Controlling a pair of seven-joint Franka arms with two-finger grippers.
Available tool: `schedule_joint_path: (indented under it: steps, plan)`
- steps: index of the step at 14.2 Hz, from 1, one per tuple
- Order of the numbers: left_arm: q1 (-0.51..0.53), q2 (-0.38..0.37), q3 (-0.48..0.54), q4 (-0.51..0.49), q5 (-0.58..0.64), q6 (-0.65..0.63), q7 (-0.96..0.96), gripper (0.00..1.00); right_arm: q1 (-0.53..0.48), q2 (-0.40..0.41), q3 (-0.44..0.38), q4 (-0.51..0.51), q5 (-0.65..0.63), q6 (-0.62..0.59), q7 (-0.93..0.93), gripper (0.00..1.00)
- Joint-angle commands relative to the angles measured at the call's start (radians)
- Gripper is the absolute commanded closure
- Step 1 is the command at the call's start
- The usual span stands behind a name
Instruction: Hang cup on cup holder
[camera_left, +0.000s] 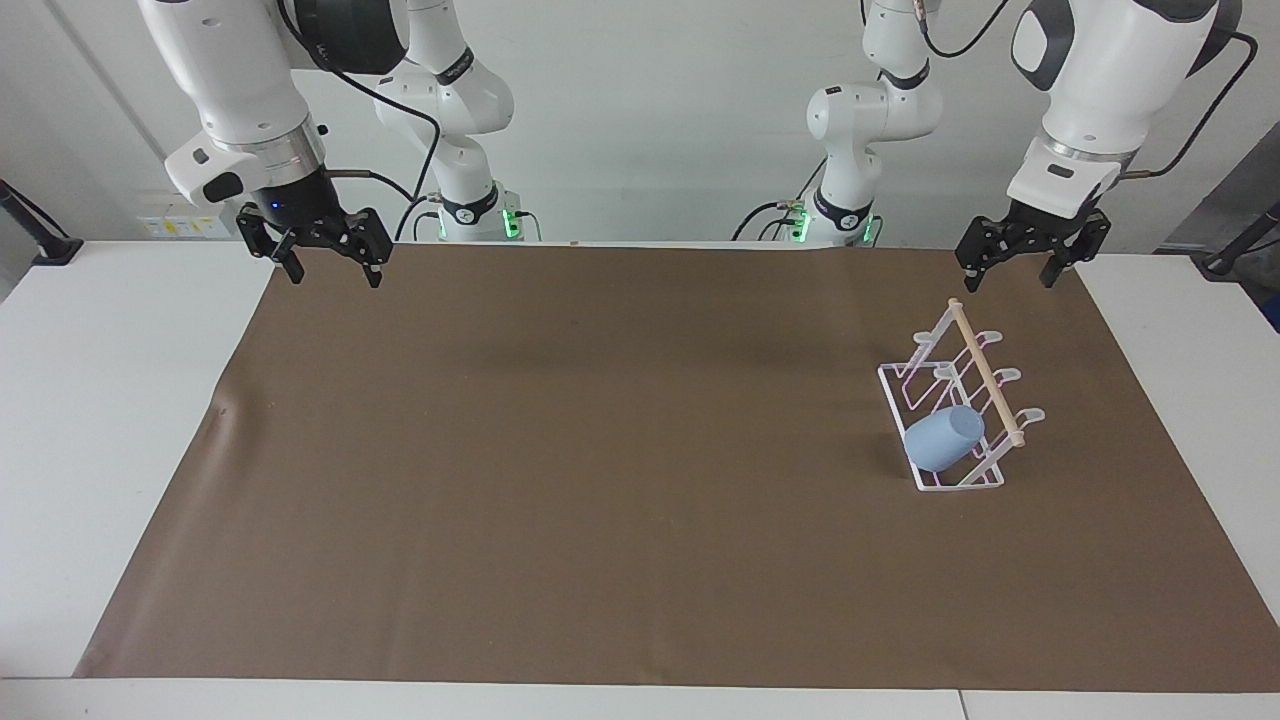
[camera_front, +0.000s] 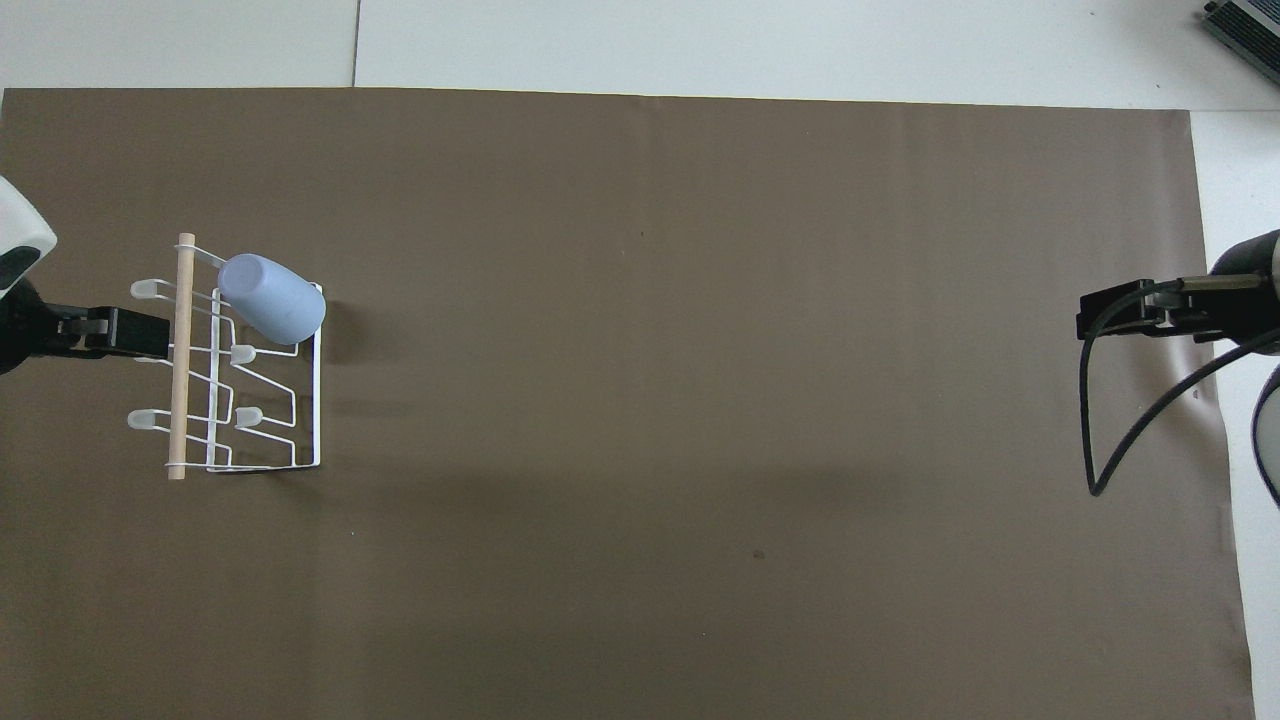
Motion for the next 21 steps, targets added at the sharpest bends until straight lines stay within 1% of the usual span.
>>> schedule_joint_path:
  steps: [1, 3, 5, 6, 7, 10, 11, 13, 17, 21]
  plan:
    - [0.013, -0.001, 0.000, 0.002, -0.040, -0.017, 0.054, 0.00, -0.009, -0.008, 0.005, -0.007, -0.001, -0.013, 0.007, 0.00]
    - [0.015, -0.004, -0.002, 0.002, -0.052, -0.032, 0.043, 0.00, -0.009, -0.008, 0.005, -0.007, -0.001, -0.013, 0.007, 0.00]
    - [0.020, -0.013, 0.002, 0.013, -0.123, -0.027, -0.007, 0.00, -0.009, -0.008, 0.005, -0.007, -0.001, -0.013, 0.007, 0.00]
    - [0.020, -0.008, -0.005, 0.036, -0.125, -0.041, -0.036, 0.00, -0.009, -0.008, 0.005, -0.007, -0.001, -0.013, 0.007, 0.00]
    - [0.011, 0.001, -0.006, 0.069, -0.118, -0.084, -0.040, 0.00, -0.009, -0.008, 0.005, -0.007, -0.001, -0.013, 0.007, 0.00]
    - [0.023, 0.054, -0.008, 0.206, -0.120, -0.213, -0.037, 0.00, -0.009, -0.008, 0.005, -0.007, -0.001, -0.013, 0.007, 0.00]
    - [0.009, 0.070, -0.008, 0.223, -0.114, -0.213, -0.040, 0.00, -0.009, -0.008, 0.005, -0.007, -0.003, -0.013, 0.007, 0.00]
    - [0.004, 0.062, -0.008, 0.217, -0.070, -0.217, 0.006, 0.00, -0.009, -0.008, 0.005, -0.007, -0.003, -0.013, 0.007, 0.00]
    - [0.017, 0.053, -0.006, 0.191, -0.074, -0.175, -0.014, 0.00, -0.009, -0.008, 0.005, -0.007, -0.003, -0.013, 0.007, 0.00]
    - [0.006, 0.039, -0.006, 0.169, -0.074, -0.182, -0.018, 0.00, -0.009, -0.008, 0.005, -0.007, -0.003, -0.013, 0.007, 0.00]
